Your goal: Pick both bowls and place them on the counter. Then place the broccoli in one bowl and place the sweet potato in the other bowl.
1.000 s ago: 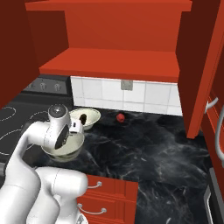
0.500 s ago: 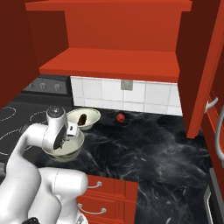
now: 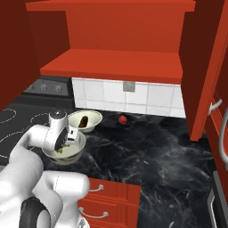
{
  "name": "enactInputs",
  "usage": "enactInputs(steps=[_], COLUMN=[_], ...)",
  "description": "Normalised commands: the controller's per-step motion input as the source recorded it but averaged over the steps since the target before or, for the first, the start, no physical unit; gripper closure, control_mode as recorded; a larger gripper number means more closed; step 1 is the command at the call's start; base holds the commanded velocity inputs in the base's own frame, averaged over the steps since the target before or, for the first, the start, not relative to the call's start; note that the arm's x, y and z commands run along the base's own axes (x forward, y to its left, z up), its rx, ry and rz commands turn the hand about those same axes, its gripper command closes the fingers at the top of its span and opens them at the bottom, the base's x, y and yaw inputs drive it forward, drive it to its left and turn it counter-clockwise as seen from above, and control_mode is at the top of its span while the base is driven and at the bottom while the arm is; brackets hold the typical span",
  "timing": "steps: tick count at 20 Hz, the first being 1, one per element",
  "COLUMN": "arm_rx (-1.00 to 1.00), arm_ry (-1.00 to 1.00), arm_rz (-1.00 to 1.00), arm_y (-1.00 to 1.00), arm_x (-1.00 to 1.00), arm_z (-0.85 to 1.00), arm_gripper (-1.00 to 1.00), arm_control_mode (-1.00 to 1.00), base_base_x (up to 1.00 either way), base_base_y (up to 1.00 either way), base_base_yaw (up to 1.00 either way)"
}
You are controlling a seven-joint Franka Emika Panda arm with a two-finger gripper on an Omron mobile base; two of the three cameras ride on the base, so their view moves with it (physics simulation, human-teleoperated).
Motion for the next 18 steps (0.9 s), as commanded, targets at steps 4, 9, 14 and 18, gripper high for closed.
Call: enactInputs(steps=[4, 9, 14, 18], arm_rx=[0.00, 0.00, 0.00, 0.00], arm_ry=[0.05, 0.05, 0.02, 0.02], arm_rz=[0.00, 0.00, 0.00, 0.00], arm_y=[0.03, 0.00, 0.00, 0.00], arm_x=[0.12, 0.10, 0.00, 0.00], arm_z=[-0.20, -0.19, -0.13, -0.07], arm_gripper=[1.00, 1.00, 1.00, 1.00], arm_control_mode=[-1.00, -1.00, -1.00, -1.00], base_base_x=[0.00, 0.00, 0.00, 0.00], base_base_y=[0.00, 0.00, 0.00, 0.00], base_base_yaw=[0.00, 0.00, 0.00, 0.00])
